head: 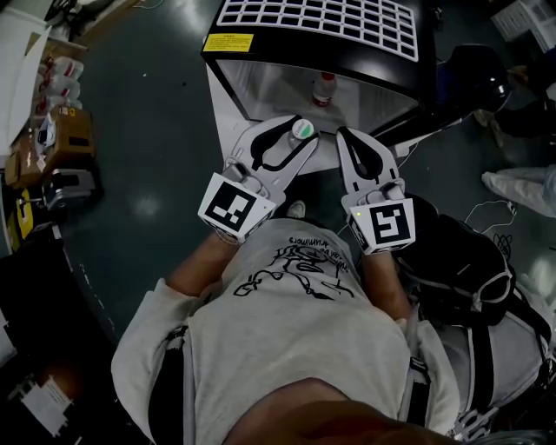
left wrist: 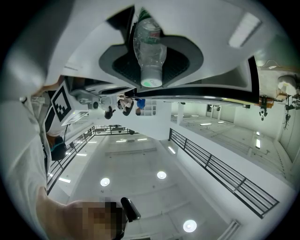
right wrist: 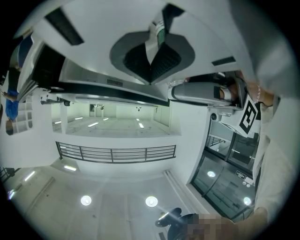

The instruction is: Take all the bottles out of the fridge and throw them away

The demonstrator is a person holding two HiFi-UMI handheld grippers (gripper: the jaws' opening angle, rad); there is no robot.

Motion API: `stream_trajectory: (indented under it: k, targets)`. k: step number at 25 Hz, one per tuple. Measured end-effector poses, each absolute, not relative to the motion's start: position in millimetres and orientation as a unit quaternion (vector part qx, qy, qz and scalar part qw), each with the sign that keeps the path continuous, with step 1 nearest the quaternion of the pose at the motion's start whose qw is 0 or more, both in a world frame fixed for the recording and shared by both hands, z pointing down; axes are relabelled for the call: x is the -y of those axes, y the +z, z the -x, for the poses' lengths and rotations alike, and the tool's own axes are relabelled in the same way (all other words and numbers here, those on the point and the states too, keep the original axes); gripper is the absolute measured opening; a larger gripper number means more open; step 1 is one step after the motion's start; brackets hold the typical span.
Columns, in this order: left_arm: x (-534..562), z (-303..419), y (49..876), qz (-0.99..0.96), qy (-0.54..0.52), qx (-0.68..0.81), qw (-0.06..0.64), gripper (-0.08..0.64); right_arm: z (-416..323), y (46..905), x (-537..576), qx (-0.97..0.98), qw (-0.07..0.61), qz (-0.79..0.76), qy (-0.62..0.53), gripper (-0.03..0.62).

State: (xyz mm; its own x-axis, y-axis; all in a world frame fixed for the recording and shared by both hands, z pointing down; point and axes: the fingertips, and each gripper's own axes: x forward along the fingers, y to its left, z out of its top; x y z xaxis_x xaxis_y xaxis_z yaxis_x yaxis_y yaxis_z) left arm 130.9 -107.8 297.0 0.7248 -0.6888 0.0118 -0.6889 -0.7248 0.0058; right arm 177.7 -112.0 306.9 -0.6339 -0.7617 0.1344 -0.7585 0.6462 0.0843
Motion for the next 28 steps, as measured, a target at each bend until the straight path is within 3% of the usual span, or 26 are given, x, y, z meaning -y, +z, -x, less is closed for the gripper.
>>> stream_trajectory:
  k: [28]
  targets:
    - [78.3,-59.5,278.8,-0.916,-0.013,0.401,-0.005,0.146,-100.1,297.3,88.6,0.922,0.070,-0.381,-0.019,0.008]
